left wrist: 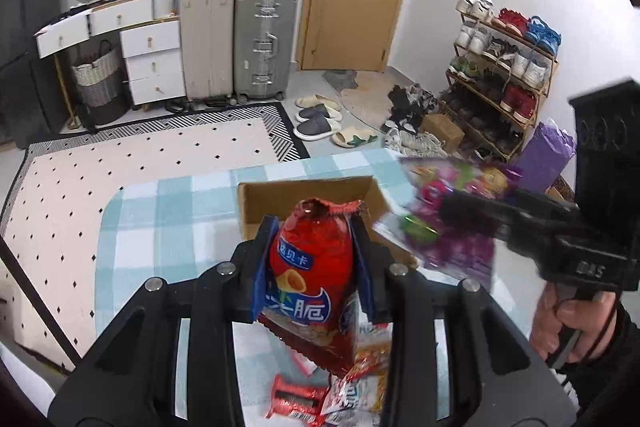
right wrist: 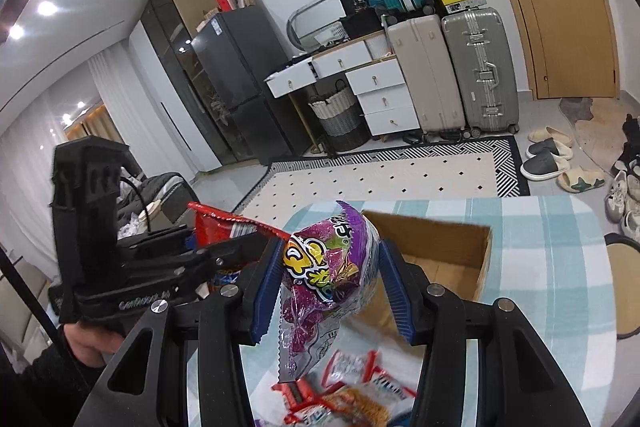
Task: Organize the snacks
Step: 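Lift the red chip bag with the left gripper and carry it over the box, then open both grippers to drop the red and purple bags into the box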
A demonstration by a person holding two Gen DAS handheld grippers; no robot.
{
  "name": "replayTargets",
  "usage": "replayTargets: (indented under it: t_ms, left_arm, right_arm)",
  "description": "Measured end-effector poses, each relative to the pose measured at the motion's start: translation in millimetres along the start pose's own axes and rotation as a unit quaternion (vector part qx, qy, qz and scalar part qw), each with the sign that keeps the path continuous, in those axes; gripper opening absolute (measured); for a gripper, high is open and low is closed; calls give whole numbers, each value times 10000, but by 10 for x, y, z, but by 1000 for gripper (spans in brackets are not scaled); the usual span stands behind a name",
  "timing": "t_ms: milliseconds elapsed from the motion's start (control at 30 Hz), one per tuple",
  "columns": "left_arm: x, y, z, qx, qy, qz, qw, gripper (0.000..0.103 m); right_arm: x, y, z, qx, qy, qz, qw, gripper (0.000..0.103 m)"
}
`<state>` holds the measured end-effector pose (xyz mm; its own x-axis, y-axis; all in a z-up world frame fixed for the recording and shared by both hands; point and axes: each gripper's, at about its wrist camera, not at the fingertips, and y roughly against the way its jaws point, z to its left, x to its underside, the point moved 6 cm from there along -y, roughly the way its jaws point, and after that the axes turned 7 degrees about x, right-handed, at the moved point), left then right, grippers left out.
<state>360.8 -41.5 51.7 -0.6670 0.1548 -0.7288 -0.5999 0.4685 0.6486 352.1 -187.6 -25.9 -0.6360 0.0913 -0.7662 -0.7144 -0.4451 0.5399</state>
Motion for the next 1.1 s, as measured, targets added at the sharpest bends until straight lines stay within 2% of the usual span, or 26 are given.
replayTargets:
  t_ms: [200, 333, 600, 767, 1000, 1100]
  left_arm:
    - [-400, -305, -117, -47, -109, 138, 9998, 33]
    - [-490, -699, -49, 66, 65, 342, 9994, 33]
    - [-232, -1426, 232, 176, 335, 809, 9960, 33]
    - [-2, -1712, 374, 193, 415, 939, 9945, 33]
    - [136, -1958, 446, 188, 346, 1066, 9935, 34]
    - [170, -1947, 458, 9, 319, 1055, 9939, 46]
  right_arm:
    - [-393, -227, -221, 347, 86, 63, 9993, 49]
    - [-424, -472, -435, 461, -24, 266, 9986, 49]
    - [-66, -981, -760, 546, -210, 738, 9956, 49]
    - [141, -1197, -838, 592, -159, 941, 9937, 49]
    - [264, -1343, -898, 606, -175, 1060, 9924, 50]
    - [249, -1317, -921, 666, -165, 971, 9929, 53]
